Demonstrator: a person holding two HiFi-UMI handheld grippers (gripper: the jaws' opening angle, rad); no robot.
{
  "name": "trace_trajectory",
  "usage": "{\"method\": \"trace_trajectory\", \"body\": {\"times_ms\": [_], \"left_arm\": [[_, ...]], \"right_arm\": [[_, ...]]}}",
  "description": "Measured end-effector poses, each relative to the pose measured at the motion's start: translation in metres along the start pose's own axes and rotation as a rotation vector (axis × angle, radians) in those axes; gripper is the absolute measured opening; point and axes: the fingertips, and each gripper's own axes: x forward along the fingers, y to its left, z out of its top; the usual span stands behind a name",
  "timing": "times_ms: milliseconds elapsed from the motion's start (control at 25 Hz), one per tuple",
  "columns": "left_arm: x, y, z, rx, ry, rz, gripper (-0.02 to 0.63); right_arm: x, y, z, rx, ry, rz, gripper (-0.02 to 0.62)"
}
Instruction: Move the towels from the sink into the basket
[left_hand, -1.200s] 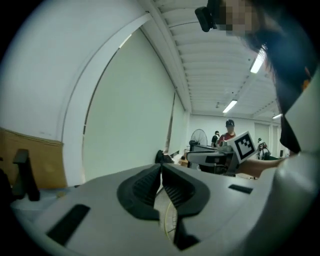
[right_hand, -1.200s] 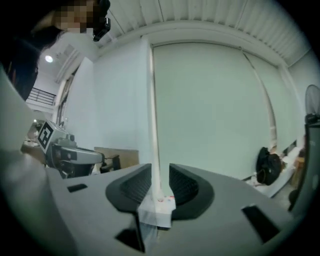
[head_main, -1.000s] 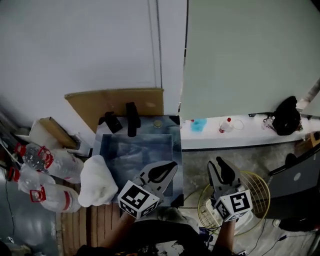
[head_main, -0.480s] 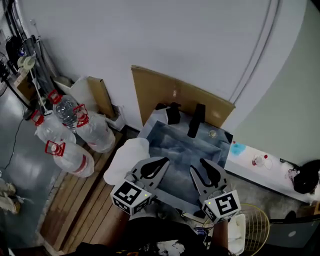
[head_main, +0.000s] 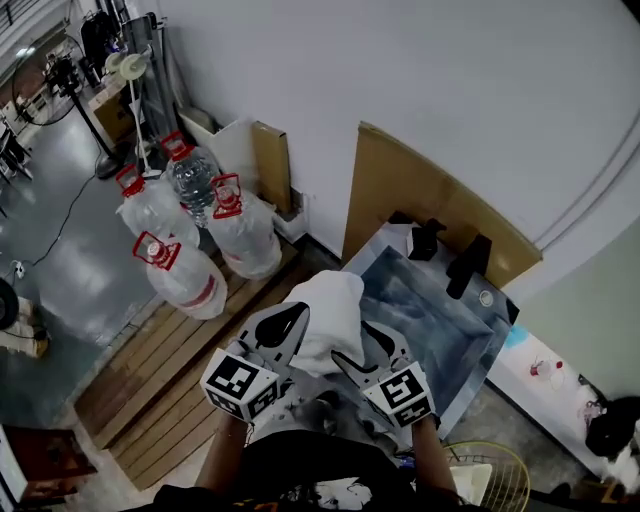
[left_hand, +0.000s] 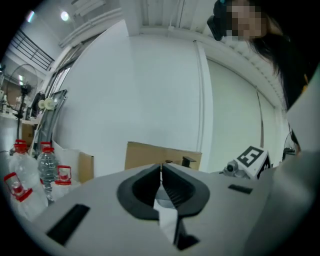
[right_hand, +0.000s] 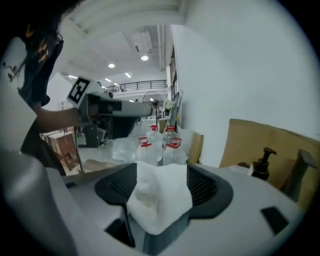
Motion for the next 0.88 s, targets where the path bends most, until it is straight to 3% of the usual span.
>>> {"method": "trace_trajectory", "body": {"times_ms": [120, 320, 400, 440, 520, 600, 880], "left_arm": [[-0.016, 0.023, -0.007, -0.013, 0.012, 0.06, 0.014], [-0.026, 0.042, -0.012, -0.02, 0.016, 0.089, 0.014], [-0.029, 0.047, -0.013, -0.025, 0.018, 0.09, 0.014], [-0.03, 0.048, -0.013, -0.027, 0.018, 0.09, 0.014], [-0.029, 0.051, -0.014, -0.029, 0.02, 0.084, 0.014], [-0.027, 0.051, -0.014, -0.028, 0.021, 0.072, 0.014], [-0.011, 0.045, -0.004, -0.009, 0.005, -0.004, 0.014]], "right_arm": [[0.038, 0.005, -0.024, -0.037, 0.093, 0.015, 0.311], [0.078, -0.008, -0.068, -0.161, 0.26, -0.08, 0.318], [0.086, -0.01, -0.077, -0.149, 0.284, -0.104, 0.308], [0.088, -0.01, -0.079, -0.12, 0.285, -0.114, 0.267], [0.087, -0.013, -0.079, -0.043, 0.273, -0.14, 0.181], [0.083, -0.018, -0.071, 0.042, 0.234, -0.164, 0.135], [0.044, -0.038, -0.011, 0.252, -0.029, -0.244, 0.095]]}}
